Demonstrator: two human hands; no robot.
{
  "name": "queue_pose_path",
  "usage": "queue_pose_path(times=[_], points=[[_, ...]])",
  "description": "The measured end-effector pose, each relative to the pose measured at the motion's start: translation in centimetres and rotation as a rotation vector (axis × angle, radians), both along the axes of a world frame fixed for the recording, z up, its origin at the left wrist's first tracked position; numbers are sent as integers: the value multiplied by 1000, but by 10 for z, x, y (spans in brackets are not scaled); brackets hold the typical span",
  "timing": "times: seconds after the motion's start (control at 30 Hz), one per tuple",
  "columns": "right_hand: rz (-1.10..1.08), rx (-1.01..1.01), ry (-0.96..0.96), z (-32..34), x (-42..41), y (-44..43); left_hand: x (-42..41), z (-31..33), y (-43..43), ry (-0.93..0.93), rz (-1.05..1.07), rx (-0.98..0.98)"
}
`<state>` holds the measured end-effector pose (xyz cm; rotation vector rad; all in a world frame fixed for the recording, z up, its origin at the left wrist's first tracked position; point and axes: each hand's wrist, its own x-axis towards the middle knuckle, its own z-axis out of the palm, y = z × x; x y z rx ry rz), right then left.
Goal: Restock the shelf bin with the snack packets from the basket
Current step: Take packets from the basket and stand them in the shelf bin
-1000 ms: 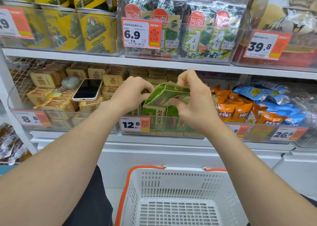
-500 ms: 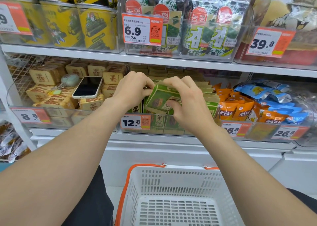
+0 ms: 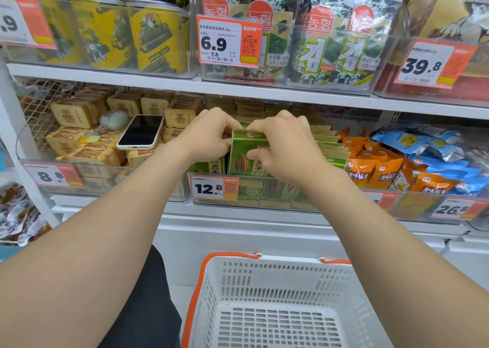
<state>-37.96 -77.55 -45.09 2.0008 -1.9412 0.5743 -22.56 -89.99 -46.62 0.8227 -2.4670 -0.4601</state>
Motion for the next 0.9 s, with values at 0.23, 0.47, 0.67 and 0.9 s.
queue_pose_path(times=[0.23,0.47,0.67,0.9], points=[[-44,121,38,19,-3,-11,2,-2,-7,90,10,38],[-60,174,100,-5,0,-19,-2,3,-17,15,19,146],[-14,110,232,-34,2,-12,-7,1,-16,28,36,166],[-85,-18,186,-37,3,-15,-8,-5,-13,95,65,128]])
